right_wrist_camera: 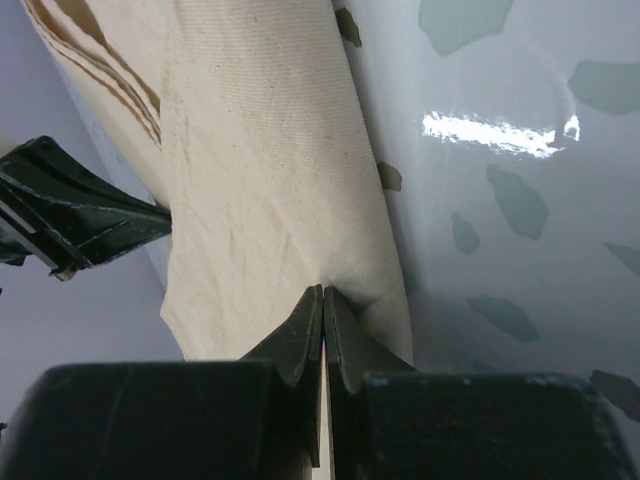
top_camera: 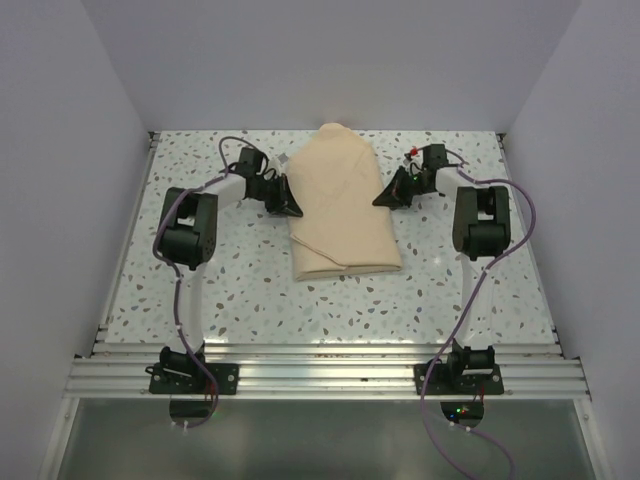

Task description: Prepare the surgical pack

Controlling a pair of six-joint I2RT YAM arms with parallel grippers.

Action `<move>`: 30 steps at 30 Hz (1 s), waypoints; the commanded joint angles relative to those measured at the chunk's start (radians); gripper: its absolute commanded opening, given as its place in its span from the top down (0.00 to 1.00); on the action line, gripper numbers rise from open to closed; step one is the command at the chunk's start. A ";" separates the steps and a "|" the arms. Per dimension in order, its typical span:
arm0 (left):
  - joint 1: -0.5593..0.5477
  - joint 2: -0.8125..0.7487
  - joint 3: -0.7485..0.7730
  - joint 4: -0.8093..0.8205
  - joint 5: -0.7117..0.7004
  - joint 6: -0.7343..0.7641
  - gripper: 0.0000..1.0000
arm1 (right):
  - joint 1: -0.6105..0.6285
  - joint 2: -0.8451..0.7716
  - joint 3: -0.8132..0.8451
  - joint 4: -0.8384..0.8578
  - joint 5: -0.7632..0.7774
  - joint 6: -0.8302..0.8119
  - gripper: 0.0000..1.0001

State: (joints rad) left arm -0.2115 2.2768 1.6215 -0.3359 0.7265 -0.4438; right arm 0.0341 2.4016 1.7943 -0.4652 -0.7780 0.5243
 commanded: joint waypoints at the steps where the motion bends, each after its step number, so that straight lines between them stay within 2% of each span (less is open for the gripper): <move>1: 0.014 0.036 0.046 -0.069 -0.032 0.010 0.94 | 0.001 -0.024 -0.067 0.002 0.000 -0.007 1.00; 9: 0.021 0.026 -0.015 -0.127 -0.058 0.053 0.95 | 0.009 -0.067 -0.159 -0.044 0.028 -0.044 1.00; 16: 0.021 -0.065 -0.173 -0.111 -0.061 0.079 0.97 | 0.030 -0.136 -0.314 -0.032 0.029 -0.060 1.00; 21: 0.021 -0.117 -0.255 -0.098 -0.055 0.099 0.99 | 0.046 -0.182 -0.358 -0.047 0.028 -0.070 1.00; 25: 0.021 -0.178 -0.203 -0.091 -0.021 0.106 0.98 | 0.067 -0.228 -0.265 -0.104 0.039 -0.092 0.99; 30: 0.021 -0.140 -0.036 -0.017 0.014 0.053 0.96 | 0.075 -0.227 -0.175 0.092 -0.049 0.058 0.98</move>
State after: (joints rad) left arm -0.1970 2.1441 1.4685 -0.4122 0.7277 -0.3832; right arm 0.1001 2.2288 1.5406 -0.4767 -0.7982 0.5072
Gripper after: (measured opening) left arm 0.038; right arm 0.019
